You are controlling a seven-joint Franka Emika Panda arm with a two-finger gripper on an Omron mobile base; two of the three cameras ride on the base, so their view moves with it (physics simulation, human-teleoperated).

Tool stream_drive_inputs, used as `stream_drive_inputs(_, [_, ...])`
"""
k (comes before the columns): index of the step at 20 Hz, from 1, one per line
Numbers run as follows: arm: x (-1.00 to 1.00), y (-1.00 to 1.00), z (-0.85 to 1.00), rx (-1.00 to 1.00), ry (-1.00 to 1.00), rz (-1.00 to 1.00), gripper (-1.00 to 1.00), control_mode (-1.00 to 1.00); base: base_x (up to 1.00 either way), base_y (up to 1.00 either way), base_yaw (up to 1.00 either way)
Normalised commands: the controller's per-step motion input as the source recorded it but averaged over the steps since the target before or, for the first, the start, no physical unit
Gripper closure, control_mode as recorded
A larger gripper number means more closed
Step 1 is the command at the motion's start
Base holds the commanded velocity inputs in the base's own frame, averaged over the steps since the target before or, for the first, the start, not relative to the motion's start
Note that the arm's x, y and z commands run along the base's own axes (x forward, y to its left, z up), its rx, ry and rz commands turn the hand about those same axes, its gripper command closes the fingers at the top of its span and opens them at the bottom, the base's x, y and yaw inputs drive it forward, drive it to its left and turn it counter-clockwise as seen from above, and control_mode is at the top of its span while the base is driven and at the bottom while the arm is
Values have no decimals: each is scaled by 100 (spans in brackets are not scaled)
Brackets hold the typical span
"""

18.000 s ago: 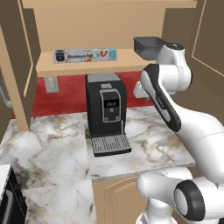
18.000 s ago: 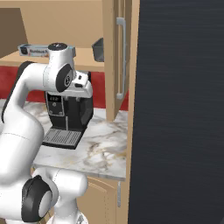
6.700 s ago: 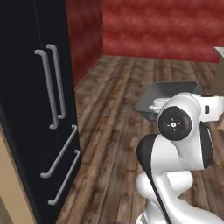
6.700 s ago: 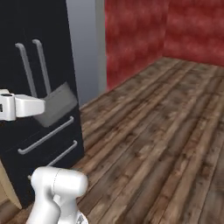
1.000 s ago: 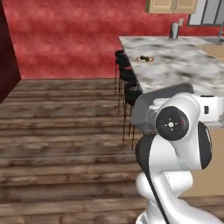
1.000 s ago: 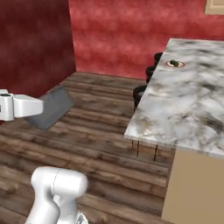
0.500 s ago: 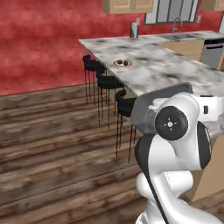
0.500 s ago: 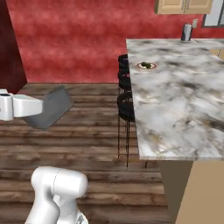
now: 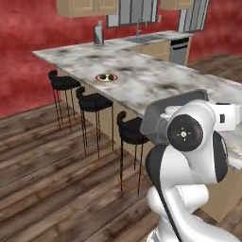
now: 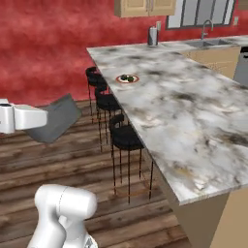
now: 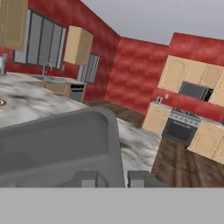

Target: Retrieve the tupperware and aluminum foil from the cabinet and place them on the dining counter near the plate with lime and squash to prepare for storing leftovers.

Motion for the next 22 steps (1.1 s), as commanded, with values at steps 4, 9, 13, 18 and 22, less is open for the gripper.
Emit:
stream_drive_inputs(4, [0,0,0,0,0,0,100,100,71,84,-55])
stream_drive_inputs(9, [0,0,0,0,0,0,100,100,64,87,-55])
stream_drive_inputs(13, [0,0,0,0,0,0,100,100,52,95,-54])
stream_drive_inputs(18, [0,0,0,0,0,0,100,100,11,100,-42])
stream_drive_inputs(22, [0,0,0,0,0,0,100,100,0,100,-31])
